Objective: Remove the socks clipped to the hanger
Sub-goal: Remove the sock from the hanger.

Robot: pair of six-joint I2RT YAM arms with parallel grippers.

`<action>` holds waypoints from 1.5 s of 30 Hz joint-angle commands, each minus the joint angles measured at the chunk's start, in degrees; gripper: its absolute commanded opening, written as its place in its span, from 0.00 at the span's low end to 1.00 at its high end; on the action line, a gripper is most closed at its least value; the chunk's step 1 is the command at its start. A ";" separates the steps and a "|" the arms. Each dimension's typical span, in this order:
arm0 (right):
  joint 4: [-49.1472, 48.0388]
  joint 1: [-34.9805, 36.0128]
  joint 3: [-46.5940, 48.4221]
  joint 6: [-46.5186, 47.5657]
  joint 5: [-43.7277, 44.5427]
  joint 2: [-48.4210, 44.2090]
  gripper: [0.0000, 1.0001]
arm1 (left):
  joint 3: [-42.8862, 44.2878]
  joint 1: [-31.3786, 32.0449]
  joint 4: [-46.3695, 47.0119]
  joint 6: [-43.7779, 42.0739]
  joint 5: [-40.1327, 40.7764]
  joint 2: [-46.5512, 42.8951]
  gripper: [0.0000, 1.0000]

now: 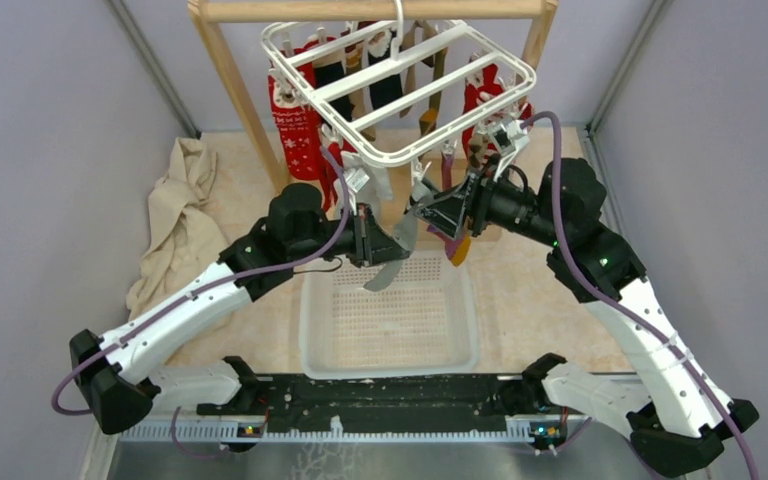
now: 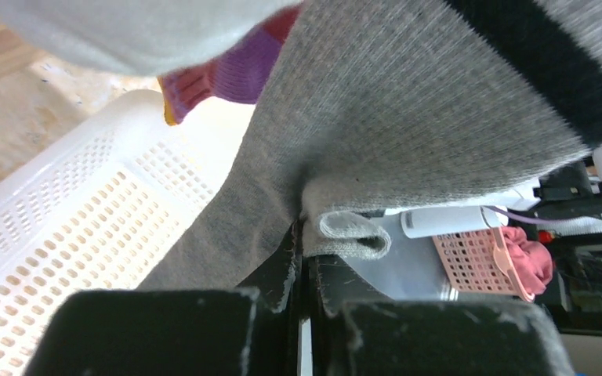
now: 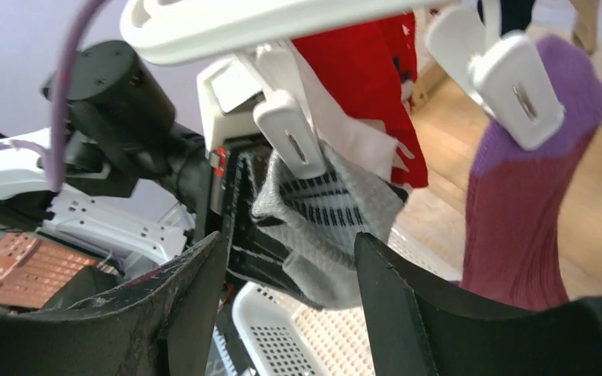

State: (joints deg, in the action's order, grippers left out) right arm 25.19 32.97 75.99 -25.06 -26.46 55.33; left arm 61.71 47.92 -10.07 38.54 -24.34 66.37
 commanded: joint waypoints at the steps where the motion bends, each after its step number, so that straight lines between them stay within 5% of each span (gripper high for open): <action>1: 1.47 0.56 -1.99 1.32 5.02 -2.24 0.61 | 3.10 0.51 -2.00 -1.78 4.40 1.02 0.04; 13: 5.25 0.58 5.02 3.07 17.84 -0.35 0.61 | 8.16 2.52 -8.27 -3.10 15.67 3.21 0.01; 24: 7.06 0.60 13.36 3.25 18.06 3.71 0.57 | 12.28 7.44 -12.11 -1.63 28.68 6.24 0.00; 33: 4.36 1.19 -4.29 2.25 2.56 -4.56 0.55 | 11.82 7.71 -8.12 1.46 27.66 5.58 0.00; 45: -11.12 1.89 -28.19 -1.70 2.07 -19.41 0.60 | 9.60 7.75 2.13 11.09 26.10 7.15 0.01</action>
State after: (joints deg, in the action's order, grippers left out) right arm 25.43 34.39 51.44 -23.86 -23.33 38.94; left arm 72.05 55.27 -13.69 45.10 2.31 72.71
